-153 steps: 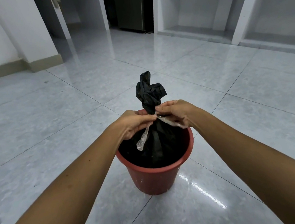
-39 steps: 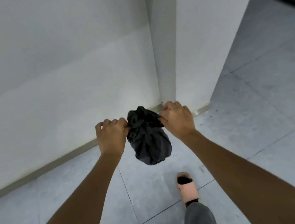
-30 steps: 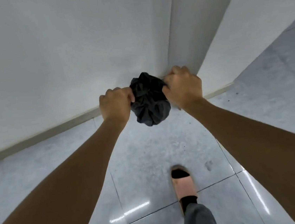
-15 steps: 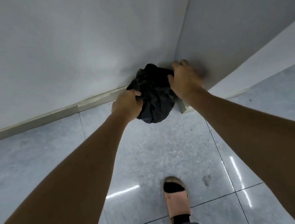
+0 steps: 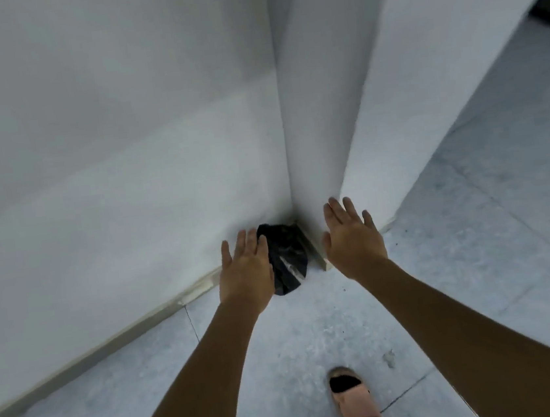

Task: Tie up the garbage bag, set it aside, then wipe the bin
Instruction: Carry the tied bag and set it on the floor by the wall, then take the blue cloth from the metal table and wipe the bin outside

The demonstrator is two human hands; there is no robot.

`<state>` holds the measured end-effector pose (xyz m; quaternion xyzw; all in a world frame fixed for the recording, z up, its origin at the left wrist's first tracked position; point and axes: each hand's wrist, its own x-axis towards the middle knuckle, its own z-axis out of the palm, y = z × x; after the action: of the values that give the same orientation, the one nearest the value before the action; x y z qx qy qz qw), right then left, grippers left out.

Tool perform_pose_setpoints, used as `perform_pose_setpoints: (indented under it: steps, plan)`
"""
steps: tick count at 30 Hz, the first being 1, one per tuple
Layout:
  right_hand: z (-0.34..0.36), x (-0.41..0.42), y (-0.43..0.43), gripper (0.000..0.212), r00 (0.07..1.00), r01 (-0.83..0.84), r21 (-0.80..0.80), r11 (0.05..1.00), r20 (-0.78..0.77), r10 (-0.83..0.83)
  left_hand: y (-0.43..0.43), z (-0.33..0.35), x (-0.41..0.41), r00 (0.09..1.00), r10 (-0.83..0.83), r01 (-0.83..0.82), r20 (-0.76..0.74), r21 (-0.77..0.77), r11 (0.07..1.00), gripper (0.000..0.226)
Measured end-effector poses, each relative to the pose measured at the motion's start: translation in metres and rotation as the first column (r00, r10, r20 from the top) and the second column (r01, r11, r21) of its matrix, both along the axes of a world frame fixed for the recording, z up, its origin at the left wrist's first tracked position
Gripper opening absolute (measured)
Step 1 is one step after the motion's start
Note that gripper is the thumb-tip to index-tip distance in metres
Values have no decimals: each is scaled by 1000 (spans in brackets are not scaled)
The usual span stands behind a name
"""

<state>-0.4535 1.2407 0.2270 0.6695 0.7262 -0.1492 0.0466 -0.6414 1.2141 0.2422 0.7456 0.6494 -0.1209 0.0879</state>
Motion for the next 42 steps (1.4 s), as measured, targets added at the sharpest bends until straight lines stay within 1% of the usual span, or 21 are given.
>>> perform_pose_setpoints:
  steps: [3, 6, 9, 11, 14, 17, 20, 22, 24, 25, 27, 30, 32, 35, 38, 40, 42]
  plan:
    - [87, 19, -62, 59, 996, 87, 56, 995, -5, -87, -38, 88, 29, 988, -151, 151, -12, 91, 984, 55]
    - [169, 52, -138, 59, 977, 211, 123, 970, -18, -211, -91, 163, 70, 952, -301, 287, 50, 188, 939, 53]
    - [241, 101, -229, 59, 922, 386, 159, 909, -38, -385, -158, 225, 130, 879, -470, 434, 87, 268, 860, 53]
    - [272, 135, -292, 59, 880, 471, 183, 863, -31, -474, -203, 256, 175, 822, -559, 509, 112, 298, 808, 53]
    - [301, 184, -389, 60, 785, 610, 204, 765, -23, -619, -269, 290, 243, 712, -694, 628, 111, 343, 699, 54]
    - [318, 230, -506, 60, 626, 757, 245, 605, -8, -780, -356, 312, 312, 527, -844, 761, 100, 387, 521, 54]
    - [323, 255, -631, 60, 444, 870, 254, 422, -34, -895, -456, 321, 368, 362, -927, 837, 96, 404, 368, 54]
    - [320, 263, -714, 59, 325, 920, 246, 304, -52, -944, -525, 320, 396, 258, -961, 875, 101, 398, 277, 54]
    - [315, 267, -807, 60, 192, 954, 241, 178, -37, -981, -606, 318, 421, 139, -983, 899, 117, 401, 175, 53]
    - [314, 267, -854, 60, 139, 963, 238, 129, -25, -990, -650, 318, 431, 91, -987, 906, 136, 400, 138, 53]
    - [311, 266, -938, 60, 39, 973, 228, 35, -12, -999, -729, 316, 445, 17, -984, 915, 179, 394, 88, 52]
    - [309, 260, -1054, 60, -107, 970, 218, -105, -3, -994, -850, 313, 461, -118, -974, 926, 191, 375, -39, 52]
    - [309, 256, -1113, 59, -186, 961, 207, -182, 0, -983, -913, 310, 469, -176, -962, 932, 208, 350, -95, 52]
    - [318, 263, -1199, 59, -278, 940, 205, -273, -4, -961, -998, 310, 492, -266, -943, 922, 201, 338, -188, 52]
    - [329, 282, -1273, 59, -346, 913, 229, -338, -3, -938, -1068, 317, 521, -347, -917, 901, 198, 341, -267, 52]
    - [336, 303, -1321, 59, -395, 884, 259, -389, -33, -918, -1117, 319, 549, -393, -897, 885, 199, 345, -311, 51]
    - [344, 326, -1362, 59, -422, 865, 280, -417, -46, -905, -1160, 320, 578, -439, -878, 863, 189, 360, -354, 51]
